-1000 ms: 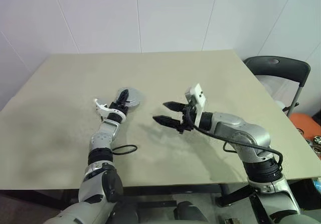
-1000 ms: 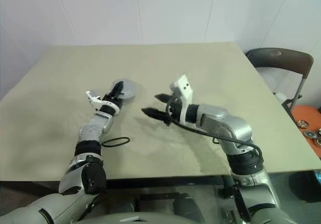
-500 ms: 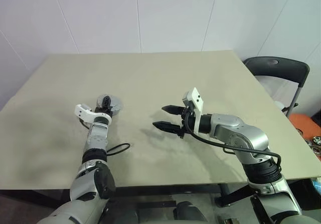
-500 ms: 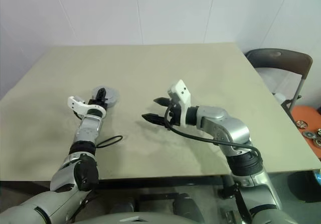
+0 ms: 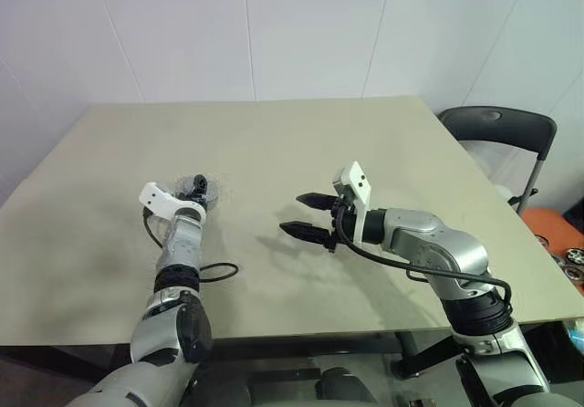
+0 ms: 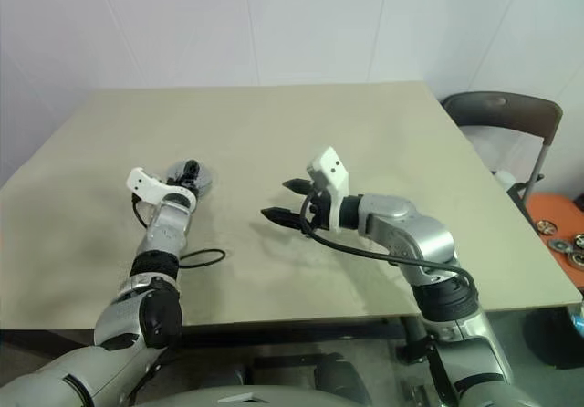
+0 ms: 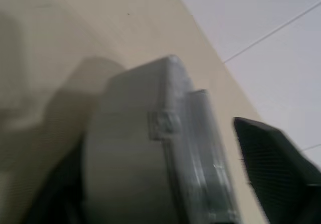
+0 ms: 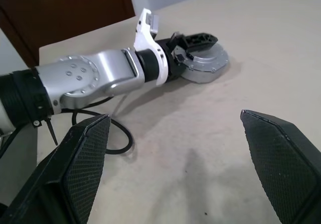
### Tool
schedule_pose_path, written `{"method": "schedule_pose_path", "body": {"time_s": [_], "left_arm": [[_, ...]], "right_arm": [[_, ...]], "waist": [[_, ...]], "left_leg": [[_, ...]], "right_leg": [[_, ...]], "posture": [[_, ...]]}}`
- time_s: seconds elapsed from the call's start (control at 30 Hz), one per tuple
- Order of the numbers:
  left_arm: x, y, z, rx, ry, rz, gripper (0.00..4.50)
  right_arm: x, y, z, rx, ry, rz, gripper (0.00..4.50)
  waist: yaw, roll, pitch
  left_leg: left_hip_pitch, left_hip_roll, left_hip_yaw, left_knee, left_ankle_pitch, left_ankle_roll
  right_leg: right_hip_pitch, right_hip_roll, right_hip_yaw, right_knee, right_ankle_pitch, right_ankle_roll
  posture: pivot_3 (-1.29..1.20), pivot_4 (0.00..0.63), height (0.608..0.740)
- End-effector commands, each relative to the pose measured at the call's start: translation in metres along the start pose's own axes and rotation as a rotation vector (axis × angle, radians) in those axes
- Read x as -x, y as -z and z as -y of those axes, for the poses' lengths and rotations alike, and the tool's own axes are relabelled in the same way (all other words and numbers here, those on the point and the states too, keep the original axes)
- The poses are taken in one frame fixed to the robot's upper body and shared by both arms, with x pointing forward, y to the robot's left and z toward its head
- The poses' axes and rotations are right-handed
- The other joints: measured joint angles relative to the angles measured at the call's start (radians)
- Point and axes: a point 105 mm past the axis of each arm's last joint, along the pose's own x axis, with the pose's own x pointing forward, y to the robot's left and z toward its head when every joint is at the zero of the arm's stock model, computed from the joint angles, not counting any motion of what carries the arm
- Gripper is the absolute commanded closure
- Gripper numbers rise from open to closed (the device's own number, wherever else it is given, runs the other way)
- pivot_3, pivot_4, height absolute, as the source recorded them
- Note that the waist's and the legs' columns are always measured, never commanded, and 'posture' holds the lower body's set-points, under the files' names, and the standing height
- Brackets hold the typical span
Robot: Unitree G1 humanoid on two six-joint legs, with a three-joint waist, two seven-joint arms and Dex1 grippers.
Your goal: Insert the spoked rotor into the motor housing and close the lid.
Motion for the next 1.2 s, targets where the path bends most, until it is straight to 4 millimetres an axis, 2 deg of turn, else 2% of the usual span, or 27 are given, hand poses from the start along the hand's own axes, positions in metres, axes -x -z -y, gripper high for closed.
{"method": "schedule_pose_path", "body": {"time_s": [0.03,0.33,0.43,0.5,0.57,0.67,0.83,0.93,1.0,1.07,1.13,1.2], "left_arm": [[0.014,0.024,-0.04,-0.027,-0.2,-0.141,0.02],[0.039,0.028,-0.038,-0.087,-0.372,-0.289,0.02],[0.043,0.032,-0.028,-0.17,-0.36,-0.371,0.02],[0.039,0.031,-0.005,-0.336,-0.2,-0.398,0.02],[0.034,0.02,0.022,-0.484,-0.01,-0.319,0.02],[0.031,0.005,0.043,-0.447,0.139,-0.232,0.02],[0.035,0.0,0.054,-0.443,0.278,-0.253,0.02],[0.042,-0.012,0.071,-0.451,0.412,-0.237,0.02],[0.042,-0.013,0.07,-0.49,0.424,-0.258,0.02],[0.037,-0.021,0.06,-0.515,0.342,-0.239,0.02],[0.029,-0.034,0.045,-0.443,0.201,-0.19,0.02],[0.027,-0.038,0.031,-0.355,0.086,-0.179,0.02]], "right_arm": [[0.003,-0.009,0.003,0.026,0.013,0.036,0.11],[0.005,-0.006,0.01,0.02,0.038,0.026,0.11],[0.006,-0.007,0.012,0.016,0.046,0.029,0.11],[0.007,-0.007,0.018,0.025,0.084,0.026,0.11],[0.007,-0.008,0.03,0.04,0.157,0.033,0.11],[0.007,-0.007,0.05,0.055,0.269,0.03,0.11],[0.011,-0.01,0.064,0.063,0.321,0.041,0.11],[0.014,-0.011,0.069,0.072,0.337,0.041,0.11],[0.014,-0.01,0.069,0.08,0.335,0.036,0.11],[0.015,-0.01,0.07,0.085,0.337,0.033,0.11],[0.016,-0.009,0.073,0.087,0.346,0.031,0.11],[0.018,-0.009,0.075,0.088,0.352,0.029,0.11]], "waist": [[-0.004,0.0,0.0],[0.0,0.001,-0.001],[0.0,0.001,-0.001],[0.004,0.001,-0.001],[0.006,0.002,-0.001],[0.014,0.0,0.0],[0.032,-0.002,0.001],[0.035,-0.002,0.001],[0.034,-0.002,0.001],[0.034,-0.002,0.001],[0.034,-0.002,0.001],[0.034,-0.002,0.001]], "left_leg": [[0.0,0.0,0.0,-0.001,0.0,0.0],[0.0,0.0,0.0,-0.001,0.0,0.0],[0.0,0.0,0.0,-0.001,0.0,0.0],[0.0,0.0,0.0,-0.001,0.0,0.0],[0.0,0.0,0.0,-0.001,0.0,0.0],[-0.001,-0.001,0.0,0.0,0.002,-0.003],[-0.003,-0.001,0.0,-0.001,0.003,-0.005],[-0.006,0.0,0.0,-0.003,0.003,-0.005],[-0.008,0.0,0.0,-0.004,0.003,-0.005],[-0.009,0.0,0.0,-0.004,0.002,-0.005],[-0.008,0.0,0.0,-0.005,0.002,-0.005],[-0.008,0.0,0.0,-0.004,0.003,-0.005]], "right_leg": [[0.0,0.0,0.0,0.0,0.0,0.0],[0.0,0.0,0.0,-0.002,0.0,0.0],[0.0,0.0,0.0,-0.002,0.0,0.0],[0.0,0.0,0.0,-0.002,0.0,0.0],[0.0,0.0,0.0,-0.002,0.0,0.0],[0.0,0.0,0.0,-0.002,0.0,-0.002],[-0.002,0.0,0.0,-0.004,0.001,-0.003],[-0.005,0.0,0.0,-0.004,0.001,-0.003],[-0.007,0.0,0.0,-0.004,0.001,-0.002],[-0.008,0.0,0.0,-0.004,0.002,-0.002],[-0.008,0.0,0.0,-0.004,0.002,-0.002],[-0.008,0.0,0.0,-0.003,0.002,-0.002]], "posture": [[0.0,0.0,0.74],[0.0,0.0,0.74],[0.0,0.0,0.74],[0.0,0.0,0.74],[0.0,0.0,0.74],[0.0,0.0,0.74],[0.0,0.0,0.74],[0.0,0.0,0.74],[0.0,0.0,0.74],[0.0,0.0,0.74],[0.0,0.0,0.74],[0.0,0.0,0.74]]}}
